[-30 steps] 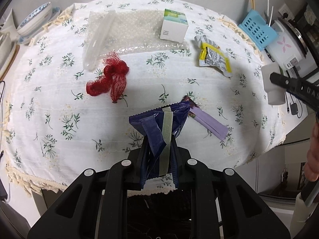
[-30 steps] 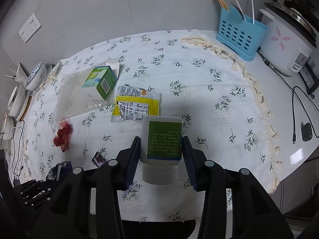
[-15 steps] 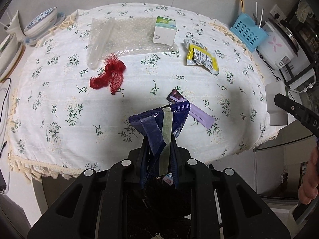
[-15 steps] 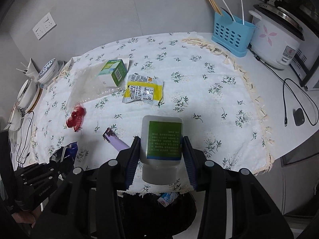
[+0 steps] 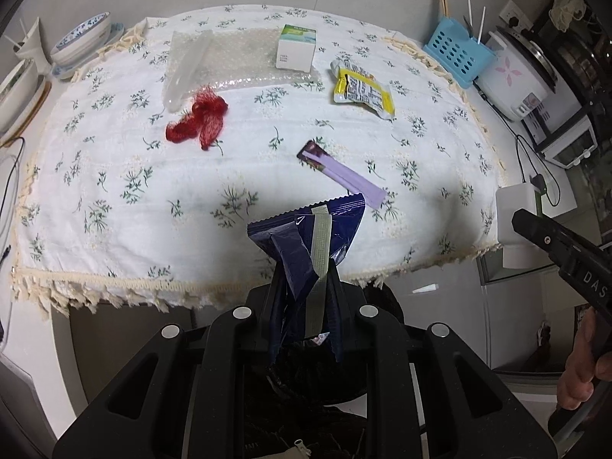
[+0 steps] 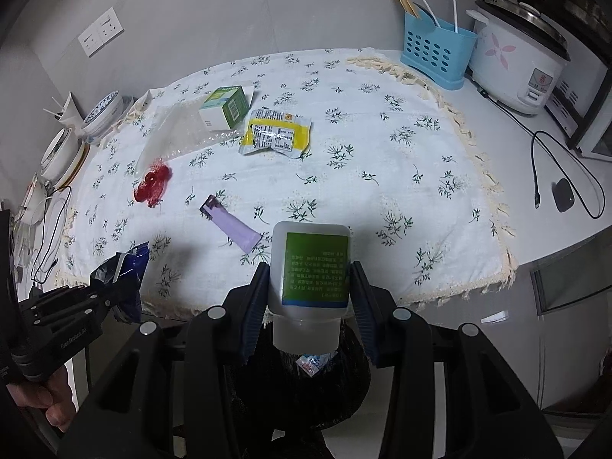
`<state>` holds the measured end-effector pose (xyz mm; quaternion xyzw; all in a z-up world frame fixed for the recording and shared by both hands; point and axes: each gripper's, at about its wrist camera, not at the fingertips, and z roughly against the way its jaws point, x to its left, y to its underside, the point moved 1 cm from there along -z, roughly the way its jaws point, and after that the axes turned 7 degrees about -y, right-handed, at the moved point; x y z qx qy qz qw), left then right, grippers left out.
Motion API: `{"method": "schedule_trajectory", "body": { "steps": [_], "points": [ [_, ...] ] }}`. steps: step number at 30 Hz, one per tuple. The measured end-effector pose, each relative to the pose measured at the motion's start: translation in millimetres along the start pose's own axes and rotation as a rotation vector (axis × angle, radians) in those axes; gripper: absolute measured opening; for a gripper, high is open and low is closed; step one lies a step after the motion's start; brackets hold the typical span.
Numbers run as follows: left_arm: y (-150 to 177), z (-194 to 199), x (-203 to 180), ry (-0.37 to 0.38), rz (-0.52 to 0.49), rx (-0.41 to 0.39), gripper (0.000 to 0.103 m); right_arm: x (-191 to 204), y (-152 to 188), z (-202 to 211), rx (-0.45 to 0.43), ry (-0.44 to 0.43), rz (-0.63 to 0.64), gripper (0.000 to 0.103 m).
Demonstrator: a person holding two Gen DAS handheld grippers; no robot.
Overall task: Collect trash
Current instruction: 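Lift the wrapper and bottle and carry both toward the trash bin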
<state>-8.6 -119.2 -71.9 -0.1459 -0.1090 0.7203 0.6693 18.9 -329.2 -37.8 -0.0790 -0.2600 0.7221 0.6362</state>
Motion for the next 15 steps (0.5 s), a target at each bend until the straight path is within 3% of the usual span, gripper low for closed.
{"method": "schedule_trajectory", "body": {
  "steps": [15],
  "points": [
    [47.8,-7.7,-15.7,0.009,-0.009,0.027,0.019,-9.4,48.7,-1.1,0.034,0.001,0.006,0.040]
  ]
}}
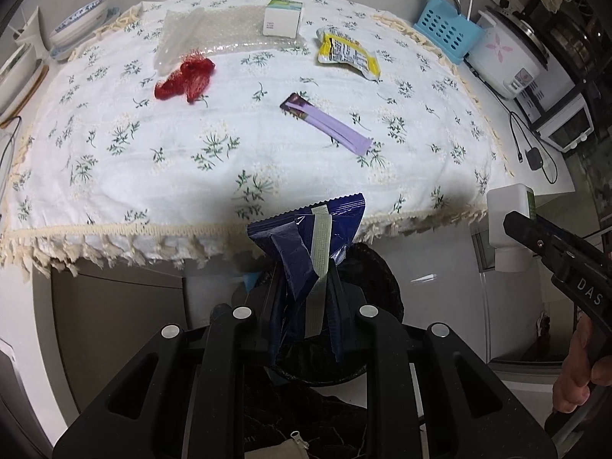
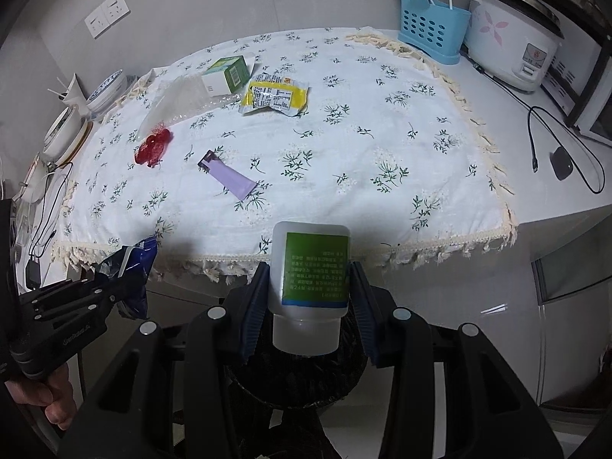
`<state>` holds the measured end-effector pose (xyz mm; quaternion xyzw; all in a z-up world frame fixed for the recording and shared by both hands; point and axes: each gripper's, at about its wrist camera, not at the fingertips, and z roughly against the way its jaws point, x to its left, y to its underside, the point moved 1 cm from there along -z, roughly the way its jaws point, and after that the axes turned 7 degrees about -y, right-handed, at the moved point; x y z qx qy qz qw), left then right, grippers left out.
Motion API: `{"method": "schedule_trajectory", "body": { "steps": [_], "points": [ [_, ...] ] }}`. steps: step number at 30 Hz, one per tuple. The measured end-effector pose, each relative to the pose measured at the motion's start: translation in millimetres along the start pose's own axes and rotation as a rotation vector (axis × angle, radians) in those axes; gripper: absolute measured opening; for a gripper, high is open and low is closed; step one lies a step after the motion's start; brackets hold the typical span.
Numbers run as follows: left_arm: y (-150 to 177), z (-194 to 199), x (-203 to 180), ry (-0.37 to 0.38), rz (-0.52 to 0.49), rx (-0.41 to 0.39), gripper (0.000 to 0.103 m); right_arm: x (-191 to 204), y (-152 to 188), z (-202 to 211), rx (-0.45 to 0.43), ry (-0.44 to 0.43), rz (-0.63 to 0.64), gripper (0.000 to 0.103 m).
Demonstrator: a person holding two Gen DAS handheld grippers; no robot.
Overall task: Collect trash
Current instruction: 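Lift the wrapper and bottle and carry both toward the trash bin, then lower the wrapper into the bin with the left gripper while the right gripper holds the bottle above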
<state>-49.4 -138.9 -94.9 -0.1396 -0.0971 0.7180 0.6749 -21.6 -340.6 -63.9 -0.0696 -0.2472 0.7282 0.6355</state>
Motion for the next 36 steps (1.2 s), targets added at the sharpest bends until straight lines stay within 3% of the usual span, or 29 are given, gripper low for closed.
{"method": "schedule_trajectory", "body": {
  "steps": [20,36],
  "points": [
    [48.5,-46.2,-10.7,-0.029,0.003,0.066,0.019,-8.3,62.7,-43.8,0.076,0.003,0.036,0.040],
    [64.6,-94.7,-21.7,-0.073,-0.007,0.128,0.019,-29.5,90.8,-88.7,0.135,0.019,0.026,0.040]
  ]
}}
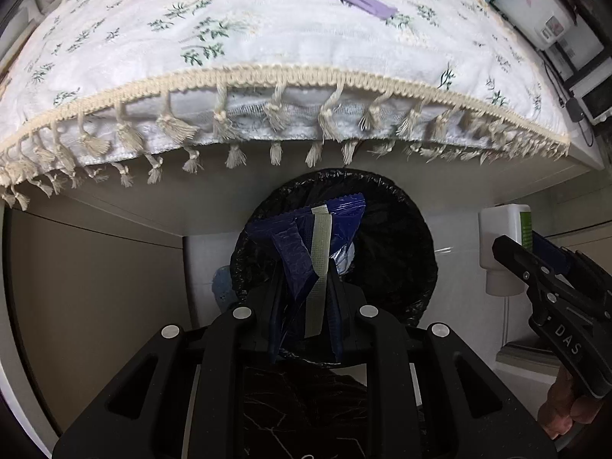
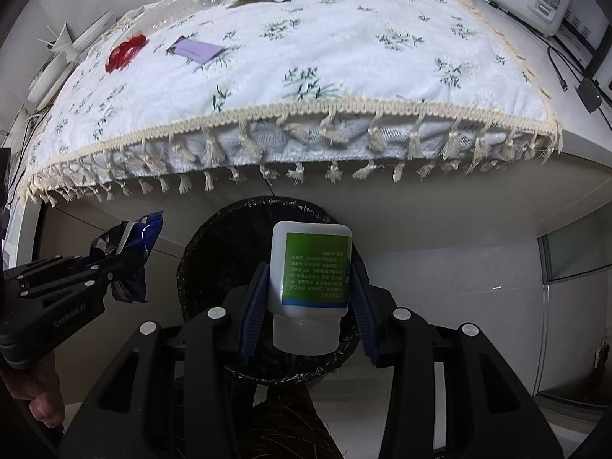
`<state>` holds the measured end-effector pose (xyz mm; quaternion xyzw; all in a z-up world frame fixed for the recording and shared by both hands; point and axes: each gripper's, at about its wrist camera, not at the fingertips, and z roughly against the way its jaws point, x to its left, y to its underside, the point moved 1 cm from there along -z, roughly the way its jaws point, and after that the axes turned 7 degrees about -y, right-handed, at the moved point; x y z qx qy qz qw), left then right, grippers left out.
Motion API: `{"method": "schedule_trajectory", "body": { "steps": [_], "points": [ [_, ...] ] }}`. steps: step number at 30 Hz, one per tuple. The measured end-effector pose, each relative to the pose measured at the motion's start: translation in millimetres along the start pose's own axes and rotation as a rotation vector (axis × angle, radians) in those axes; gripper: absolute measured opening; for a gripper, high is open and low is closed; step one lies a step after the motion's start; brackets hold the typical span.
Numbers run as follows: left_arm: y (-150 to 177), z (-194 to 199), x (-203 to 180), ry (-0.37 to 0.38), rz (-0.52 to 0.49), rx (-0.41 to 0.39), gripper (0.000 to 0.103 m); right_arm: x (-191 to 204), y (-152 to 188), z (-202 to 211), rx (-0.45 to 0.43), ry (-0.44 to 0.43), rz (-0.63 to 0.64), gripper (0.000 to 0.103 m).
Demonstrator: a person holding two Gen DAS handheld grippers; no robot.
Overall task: Collect trash
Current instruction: 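Lower the wrapper into the bin with the left gripper while the right gripper holds the bottle above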
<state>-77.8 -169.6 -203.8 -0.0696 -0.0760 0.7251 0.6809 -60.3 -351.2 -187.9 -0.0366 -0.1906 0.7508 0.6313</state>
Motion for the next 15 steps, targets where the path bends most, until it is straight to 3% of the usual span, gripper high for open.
{"method": "schedule_trajectory", "body": {
  "steps": [15],
  "points": [
    [1.2,-40.7,-26.7,0.000,-0.056,0.039,0.019,-31.1,20.6,-5.7,0.019,0.026,-0.059,0.040]
  ]
}}
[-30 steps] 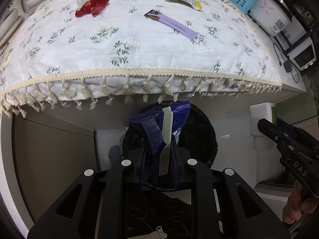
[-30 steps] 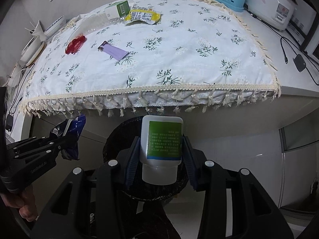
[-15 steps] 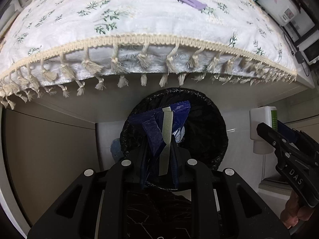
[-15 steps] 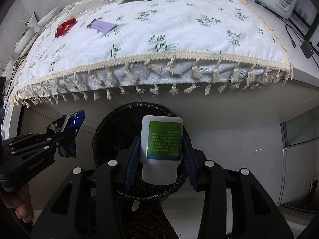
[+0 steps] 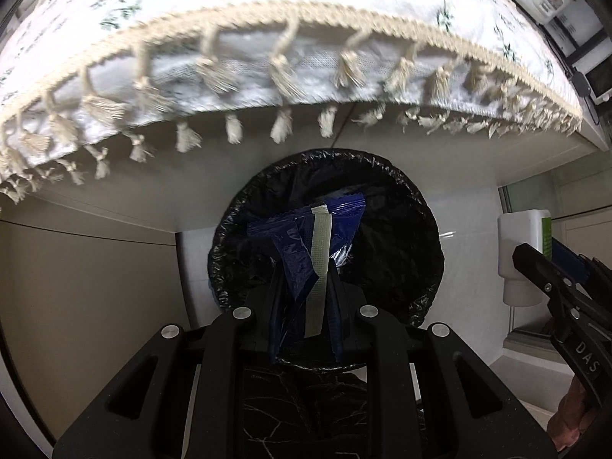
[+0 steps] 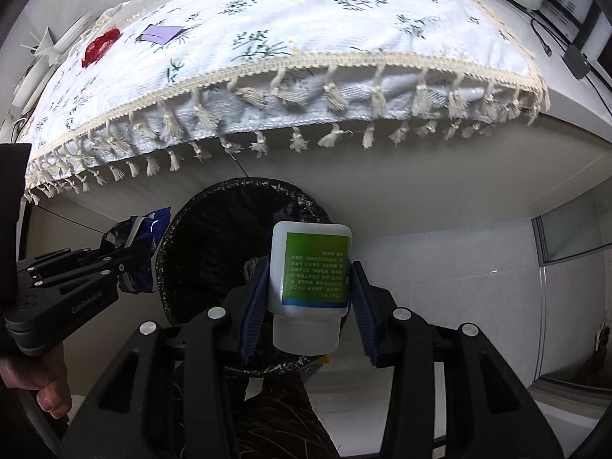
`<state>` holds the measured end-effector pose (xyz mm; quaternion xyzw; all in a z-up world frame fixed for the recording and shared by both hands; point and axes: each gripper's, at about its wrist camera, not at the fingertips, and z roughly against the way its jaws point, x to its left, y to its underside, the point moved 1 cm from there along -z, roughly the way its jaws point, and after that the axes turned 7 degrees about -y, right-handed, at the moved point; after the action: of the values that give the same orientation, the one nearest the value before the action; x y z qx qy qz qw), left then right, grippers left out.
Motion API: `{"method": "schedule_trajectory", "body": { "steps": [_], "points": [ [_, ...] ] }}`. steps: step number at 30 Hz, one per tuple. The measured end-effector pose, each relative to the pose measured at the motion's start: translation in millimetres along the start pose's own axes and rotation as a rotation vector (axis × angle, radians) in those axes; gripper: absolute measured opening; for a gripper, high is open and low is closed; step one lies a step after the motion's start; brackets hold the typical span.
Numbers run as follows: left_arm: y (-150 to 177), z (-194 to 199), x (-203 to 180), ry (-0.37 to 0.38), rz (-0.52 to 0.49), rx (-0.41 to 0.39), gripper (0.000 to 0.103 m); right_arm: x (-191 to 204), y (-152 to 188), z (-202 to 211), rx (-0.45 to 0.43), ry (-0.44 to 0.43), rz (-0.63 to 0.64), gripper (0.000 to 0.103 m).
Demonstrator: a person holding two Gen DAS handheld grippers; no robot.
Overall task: Collect trash
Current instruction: 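Lower the wrapper into the bin with the left gripper while the right gripper holds the bottle above, then lower the white-green bottle into the bin and open the right gripper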
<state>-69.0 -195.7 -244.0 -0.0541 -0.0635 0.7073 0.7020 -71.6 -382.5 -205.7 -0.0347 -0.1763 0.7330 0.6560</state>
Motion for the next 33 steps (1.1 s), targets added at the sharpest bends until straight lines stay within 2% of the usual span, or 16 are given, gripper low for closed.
{"method": "schedule_trajectory", "body": {
  "steps": [9,11,13,14,18,19,21,28,33],
  "points": [
    [1.1,-12.5,-22.1,0.006,-0.053,0.000,0.021,-13.2,8.3,1.6,0.019,0.004,-0.020,0.040],
    [1.1,-11.6,-22.6,0.005,-0.057,-0.002,0.031,-12.4,9.1,0.8,0.022,0.003,-0.017,0.040],
    [2.1,-10.4,-20.5,0.010,-0.048,-0.007,0.035,-10.3,9.7,-2.5,0.028,0.002,-0.014,0.040],
    [2.1,-10.1,-19.6,0.011,-0.046,-0.008,0.044,-8.9,11.2,-4.3,0.030,0.002,-0.011,0.040],
    [2.0,-3.6,-11.6,0.008,-0.029,-0.026,0.055,-0.2,11.5,-10.6,0.037,-0.004,0.002,0.040],
    [2.0,-2.3,-9.6,0.005,-0.026,-0.030,0.061,1.5,11.5,-12.5,0.039,-0.005,0.005,0.040],
    [0.6,-0.8,-5.5,0.010,-0.018,-0.042,0.064,6.7,10.6,-14.4,0.041,-0.010,0.010,0.040],
    [1.5,11.5,10.0,0.005,0.022,-0.069,0.092,29.8,-2.1,-22.6,0.045,-0.024,0.022,0.040],
    [0.5,18.6,32.0,0.000,0.080,-0.075,0.097,46.9,-12.2,-27.9,0.049,-0.036,0.041,0.040]
  ]
}}
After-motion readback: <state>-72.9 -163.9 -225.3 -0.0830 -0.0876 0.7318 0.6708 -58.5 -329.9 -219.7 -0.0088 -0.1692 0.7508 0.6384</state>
